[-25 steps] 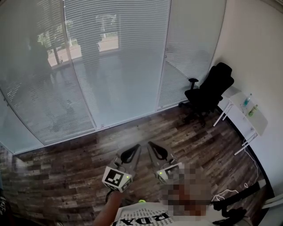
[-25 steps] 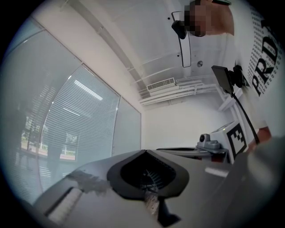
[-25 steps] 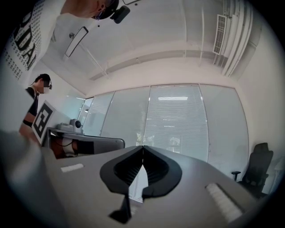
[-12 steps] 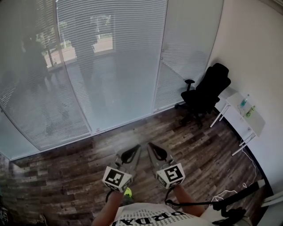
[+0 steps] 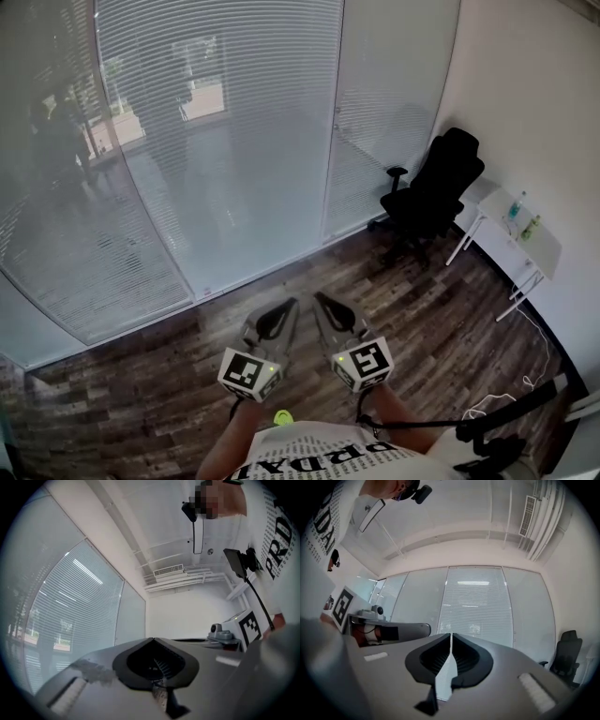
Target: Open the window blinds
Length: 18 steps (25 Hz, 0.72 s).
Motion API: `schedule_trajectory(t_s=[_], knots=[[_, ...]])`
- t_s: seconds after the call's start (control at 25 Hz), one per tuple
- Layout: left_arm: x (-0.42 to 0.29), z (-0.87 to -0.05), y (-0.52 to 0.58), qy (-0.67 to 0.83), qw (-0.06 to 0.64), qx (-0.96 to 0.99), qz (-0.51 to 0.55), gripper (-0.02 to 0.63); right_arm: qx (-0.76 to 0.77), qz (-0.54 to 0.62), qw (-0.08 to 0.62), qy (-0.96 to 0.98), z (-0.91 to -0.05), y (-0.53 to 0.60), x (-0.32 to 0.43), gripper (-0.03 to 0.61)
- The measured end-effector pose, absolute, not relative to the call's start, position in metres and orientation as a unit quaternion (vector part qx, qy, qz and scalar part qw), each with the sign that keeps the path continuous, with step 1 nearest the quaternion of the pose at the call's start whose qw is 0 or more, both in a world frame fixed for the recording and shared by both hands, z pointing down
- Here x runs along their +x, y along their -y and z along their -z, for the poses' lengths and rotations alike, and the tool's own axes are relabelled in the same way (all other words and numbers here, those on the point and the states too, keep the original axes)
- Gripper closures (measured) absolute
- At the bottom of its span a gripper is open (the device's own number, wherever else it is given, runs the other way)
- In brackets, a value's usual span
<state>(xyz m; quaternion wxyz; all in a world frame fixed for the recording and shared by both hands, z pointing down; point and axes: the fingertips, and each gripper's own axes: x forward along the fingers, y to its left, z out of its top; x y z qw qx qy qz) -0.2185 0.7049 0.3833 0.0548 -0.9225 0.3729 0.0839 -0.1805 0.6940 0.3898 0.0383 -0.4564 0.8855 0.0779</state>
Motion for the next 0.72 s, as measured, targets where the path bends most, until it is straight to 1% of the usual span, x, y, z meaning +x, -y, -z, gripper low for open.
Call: schedule_trajectory(t_s=[0.44, 0.72], knots=[[-0.230, -0.386, -0.660, -0.338, 0.056, -0.936, -0.080, 0.621, -0.471, -0.099, 0.038, -0.876, -0.389, -0.652, -0.203, 0.571], [-0.240, -0.394, -0.645, -0.330, 0.052, -0.939, -0.079, 0.621, -0.464, -0.090, 0.015, -0.881, -0.401, -0.640, -0.219, 0.571]])
